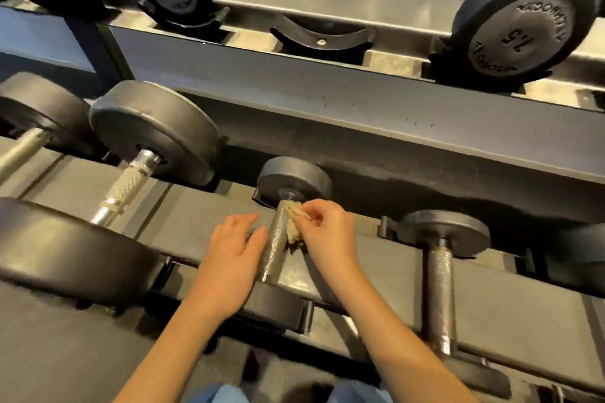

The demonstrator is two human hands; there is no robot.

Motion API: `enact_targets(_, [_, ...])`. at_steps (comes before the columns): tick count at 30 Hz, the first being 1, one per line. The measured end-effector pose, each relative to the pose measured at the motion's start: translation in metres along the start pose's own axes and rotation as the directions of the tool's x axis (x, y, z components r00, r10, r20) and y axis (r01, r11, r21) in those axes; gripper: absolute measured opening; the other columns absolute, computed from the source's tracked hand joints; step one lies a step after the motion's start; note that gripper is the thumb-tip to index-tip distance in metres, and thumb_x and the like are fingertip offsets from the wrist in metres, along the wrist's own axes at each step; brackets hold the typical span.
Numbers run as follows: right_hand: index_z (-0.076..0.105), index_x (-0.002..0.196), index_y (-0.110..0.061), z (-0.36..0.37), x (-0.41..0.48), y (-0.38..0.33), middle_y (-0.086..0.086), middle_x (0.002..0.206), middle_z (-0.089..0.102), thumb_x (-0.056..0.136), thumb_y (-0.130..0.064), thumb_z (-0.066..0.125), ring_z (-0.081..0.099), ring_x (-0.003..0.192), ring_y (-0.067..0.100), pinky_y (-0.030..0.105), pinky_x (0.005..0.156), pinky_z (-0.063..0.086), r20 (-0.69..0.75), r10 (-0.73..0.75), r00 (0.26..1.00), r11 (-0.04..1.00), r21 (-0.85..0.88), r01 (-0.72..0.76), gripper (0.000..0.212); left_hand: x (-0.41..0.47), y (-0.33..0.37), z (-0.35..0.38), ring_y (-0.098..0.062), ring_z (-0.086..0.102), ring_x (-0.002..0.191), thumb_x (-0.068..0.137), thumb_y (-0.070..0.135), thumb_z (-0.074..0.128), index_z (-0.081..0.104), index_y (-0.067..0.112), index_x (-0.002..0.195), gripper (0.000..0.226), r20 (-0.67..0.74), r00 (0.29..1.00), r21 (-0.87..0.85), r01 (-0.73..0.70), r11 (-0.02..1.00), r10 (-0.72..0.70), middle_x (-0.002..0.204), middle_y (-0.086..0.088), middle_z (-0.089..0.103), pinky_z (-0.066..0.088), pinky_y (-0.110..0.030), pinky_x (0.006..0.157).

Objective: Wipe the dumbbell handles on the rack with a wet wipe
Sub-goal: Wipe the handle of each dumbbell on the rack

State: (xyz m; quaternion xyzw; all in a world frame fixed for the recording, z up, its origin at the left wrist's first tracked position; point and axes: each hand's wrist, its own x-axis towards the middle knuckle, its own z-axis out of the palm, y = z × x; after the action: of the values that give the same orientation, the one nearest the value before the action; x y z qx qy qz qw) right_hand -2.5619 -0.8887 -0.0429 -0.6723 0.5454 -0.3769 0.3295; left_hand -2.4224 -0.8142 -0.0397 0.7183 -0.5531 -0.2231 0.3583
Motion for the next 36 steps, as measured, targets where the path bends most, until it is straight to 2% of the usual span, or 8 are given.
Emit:
enact_targets(4, [0.071, 0.092, -0.023, 0.012, 0.000, 0.008, -0.007, 0.083, 0.066, 0.086, -0.022, 0.068, 0.060, 0.075, 0.002, 0.013, 0.067, 0.048, -0.078, 0.040, 0.996, 0.994, 0.106, -0.032, 0.007, -0.003, 0.004, -0.002, -0.008, 0.036, 0.124, 0.098, 0.042, 0.035, 0.046, 0.016, 0.136, 0.048, 0.044, 0.999, 0.028, 0.000, 1.000, -0.002, 0.125, 0.013, 0.041, 0.020, -0.016, 0.100])
enact_targets(7, [0.071, 0.097, -0.023, 0.015, 0.001, -0.001, -0.010, 0.084, 0.066, 0.087, -0.031, 0.067, 0.062, 0.077, 0.004, 0.020, 0.066, 0.053, -0.096, 0.075, 0.993, 0.981, 0.186, -0.057, 0.013, -0.002, 0.006, -0.004, -0.004, 0.033, 0.123, 0.101, 0.034, 0.038, 0.044, 0.018, 0.138, 0.041, 0.062, 0.998, 0.015, 0.029, 0.999, -0.030, 0.129, 0.013, 0.041, 0.019, -0.014, 0.098])
enact_targets(14, [0.073, 0.094, -0.021, 0.025, -0.016, -0.005, -0.005, 0.089, 0.062, 0.086, -0.032, 0.069, 0.057, 0.082, 0.004, 0.021, 0.069, 0.048, -0.108, 0.025, 0.994, 0.996, 0.082, -0.016, 0.015, -0.001, 0.005, -0.006, -0.011, 0.036, 0.128, 0.100, 0.028, 0.037, 0.045, 0.015, 0.138, 0.040, 0.081, 0.996, -0.054, 0.051, 0.997, -0.047, 0.136, 0.003, 0.045, 0.025, -0.022, 0.102])
enact_targets(19, [0.075, 0.095, -0.015, 0.013, -0.008, -0.011, -0.001, 0.091, 0.064, 0.084, -0.020, 0.071, 0.052, 0.077, -0.001, 0.001, 0.067, 0.036, -0.020, -0.054, 0.998, 0.998, -0.021, 0.054, 0.013, 0.001, 0.006, -0.006, -0.016, 0.039, 0.127, 0.101, 0.027, 0.035, 0.047, 0.013, 0.136, 0.040, 0.036, 0.995, -0.120, 0.094, 0.988, -0.090, 0.136, -0.002, 0.046, 0.030, -0.033, 0.109])
enact_targets(24, [0.072, 0.104, -0.016, 0.018, -0.002, -0.020, -0.002, 0.097, 0.063, 0.090, -0.023, 0.064, 0.053, 0.085, 0.002, 0.004, 0.063, 0.034, -0.123, -0.012, 0.992, 0.999, -0.039, 0.008, 0.018, 0.000, 0.005, -0.006, -0.017, 0.040, 0.125, 0.100, 0.027, 0.034, 0.049, 0.014, 0.134, 0.039, 0.007, 0.988, -0.152, 0.154, 0.976, -0.155, 0.134, -0.003, 0.048, 0.031, -0.037, 0.109])
enact_targets(27, [0.074, 0.097, -0.014, 0.017, -0.015, -0.017, -0.004, 0.089, 0.061, 0.086, -0.023, 0.068, 0.051, 0.077, 0.001, 0.005, 0.064, 0.036, -0.040, -0.083, 0.996, 0.993, -0.084, 0.080, 0.015, 0.000, 0.007, -0.006, -0.018, 0.041, 0.124, 0.100, 0.027, 0.033, 0.050, 0.013, 0.133, 0.039, -0.010, 0.984, -0.157, 0.174, 0.972, -0.178, 0.133, -0.004, 0.049, 0.032, -0.039, 0.109])
enact_targets(30, [0.074, 0.094, -0.014, 0.017, -0.024, -0.012, -0.002, 0.089, 0.060, 0.083, -0.019, 0.071, 0.054, 0.082, 0.009, 0.011, 0.069, 0.038, 0.068, -0.118, 0.991, 0.979, -0.156, 0.127, 0.012, -0.002, 0.009, -0.007, -0.018, 0.041, 0.125, 0.100, 0.025, 0.031, 0.051, 0.012, 0.133, 0.040, -0.023, 0.984, -0.144, 0.173, 0.974, -0.178, 0.134, -0.004, 0.049, 0.032, -0.037, 0.109])
enact_targets(36, [0.072, 0.101, -0.014, 0.022, 0.001, -0.022, 0.001, 0.097, 0.060, 0.089, -0.020, 0.064, 0.053, 0.086, 0.007, 0.009, 0.068, 0.036, -0.118, -0.083, 0.990, 0.988, -0.139, 0.066, 0.015, -0.001, 0.006, -0.005, -0.019, 0.043, 0.121, 0.100, 0.026, 0.032, 0.053, 0.012, 0.131, 0.039, -0.054, 0.975, -0.155, 0.206, 0.966, -0.217, 0.130, -0.004, 0.051, 0.034, -0.037, 0.106])
